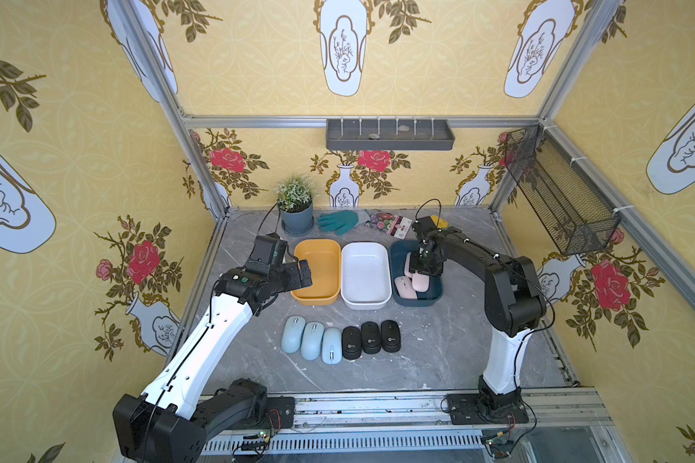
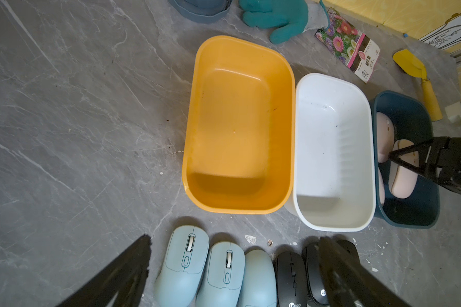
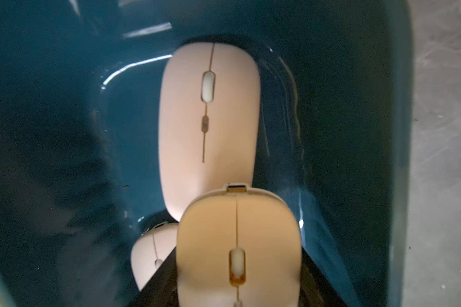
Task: Place the mice by color into the storage box
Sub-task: Place the mouse in the storage box, then pick up the mouse from the center of the board.
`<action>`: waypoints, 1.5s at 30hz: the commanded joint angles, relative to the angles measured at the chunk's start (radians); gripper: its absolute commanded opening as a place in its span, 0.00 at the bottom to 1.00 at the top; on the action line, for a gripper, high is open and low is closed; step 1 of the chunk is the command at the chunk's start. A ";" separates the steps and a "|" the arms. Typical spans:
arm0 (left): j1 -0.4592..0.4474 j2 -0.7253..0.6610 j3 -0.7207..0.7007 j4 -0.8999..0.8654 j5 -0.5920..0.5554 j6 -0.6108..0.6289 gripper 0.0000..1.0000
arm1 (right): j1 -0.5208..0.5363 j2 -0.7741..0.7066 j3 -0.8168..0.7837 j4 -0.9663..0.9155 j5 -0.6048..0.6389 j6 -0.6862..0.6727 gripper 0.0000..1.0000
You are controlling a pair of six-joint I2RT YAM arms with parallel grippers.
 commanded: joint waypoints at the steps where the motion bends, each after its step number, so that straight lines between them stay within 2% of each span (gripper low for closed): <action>1: 0.000 0.003 -0.006 0.015 -0.008 -0.002 0.99 | 0.002 0.008 -0.002 0.019 0.013 -0.002 0.55; 6: 0.000 0.002 -0.008 0.021 -0.003 -0.006 0.99 | 0.002 -0.002 0.039 -0.002 0.013 -0.012 0.71; 15: 0.001 -0.009 -0.009 0.021 -0.008 -0.003 0.99 | 0.012 -0.068 0.122 -0.058 0.047 -0.017 0.72; 23: 0.000 -0.015 -0.007 0.016 -0.016 0.004 0.99 | 0.082 -0.140 0.200 -0.141 0.141 0.003 0.73; 28: 0.000 -0.005 -0.007 0.014 -0.021 0.004 0.98 | 0.161 -0.216 0.132 -0.138 0.163 0.085 0.73; 35: 0.000 -0.051 -0.038 0.022 -0.037 0.001 0.98 | 0.365 -0.248 -0.006 -0.219 0.225 0.243 0.73; 40: -0.004 -0.060 -0.055 0.017 -0.034 -0.004 0.98 | 0.469 -0.244 -0.101 -0.221 0.161 0.344 0.72; 45: -0.007 -0.087 -0.094 0.017 -0.038 -0.018 0.98 | 0.521 -0.244 -0.189 -0.166 0.077 0.417 0.70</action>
